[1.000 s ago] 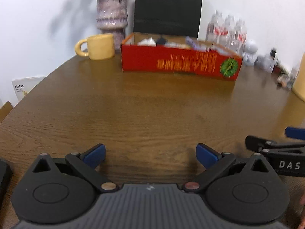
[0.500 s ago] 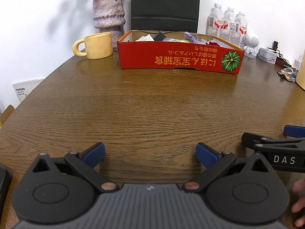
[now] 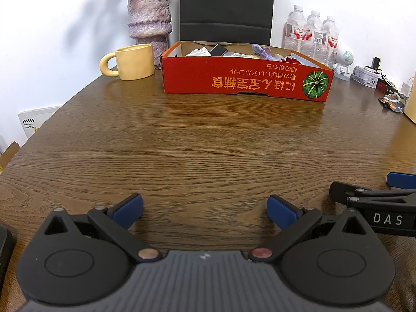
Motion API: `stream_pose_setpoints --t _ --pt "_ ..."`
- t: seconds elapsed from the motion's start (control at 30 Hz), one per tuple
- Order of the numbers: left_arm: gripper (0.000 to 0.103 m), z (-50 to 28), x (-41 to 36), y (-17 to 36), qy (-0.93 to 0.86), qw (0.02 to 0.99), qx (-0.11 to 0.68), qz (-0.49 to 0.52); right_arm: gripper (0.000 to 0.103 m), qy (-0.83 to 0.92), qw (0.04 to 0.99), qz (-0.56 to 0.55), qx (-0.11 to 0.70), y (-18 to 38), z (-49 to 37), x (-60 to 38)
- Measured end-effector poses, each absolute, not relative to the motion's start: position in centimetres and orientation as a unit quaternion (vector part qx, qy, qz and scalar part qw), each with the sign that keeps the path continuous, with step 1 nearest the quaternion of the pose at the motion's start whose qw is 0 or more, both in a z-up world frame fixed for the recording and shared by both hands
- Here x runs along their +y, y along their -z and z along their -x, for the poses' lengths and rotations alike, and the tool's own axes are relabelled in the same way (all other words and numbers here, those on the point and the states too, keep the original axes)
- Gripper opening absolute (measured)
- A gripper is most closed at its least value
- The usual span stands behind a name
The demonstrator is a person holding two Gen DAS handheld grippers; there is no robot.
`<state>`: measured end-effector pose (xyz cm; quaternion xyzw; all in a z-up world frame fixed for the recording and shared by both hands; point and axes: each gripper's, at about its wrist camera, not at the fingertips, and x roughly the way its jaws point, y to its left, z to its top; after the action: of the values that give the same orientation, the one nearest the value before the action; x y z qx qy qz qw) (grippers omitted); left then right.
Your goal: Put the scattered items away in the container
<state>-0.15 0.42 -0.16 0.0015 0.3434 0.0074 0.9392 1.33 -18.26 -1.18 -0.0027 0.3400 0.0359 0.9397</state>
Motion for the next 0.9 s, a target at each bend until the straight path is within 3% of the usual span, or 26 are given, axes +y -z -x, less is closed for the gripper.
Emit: stream_pose_setpoints --t 0.9 --pt "0.103 0.38 0.26 0.21 -0.003 0.939 0.343 -0.004 0.103 -0.022 0.94 -0.002 0.34 1.16 -0.43 -18.34"
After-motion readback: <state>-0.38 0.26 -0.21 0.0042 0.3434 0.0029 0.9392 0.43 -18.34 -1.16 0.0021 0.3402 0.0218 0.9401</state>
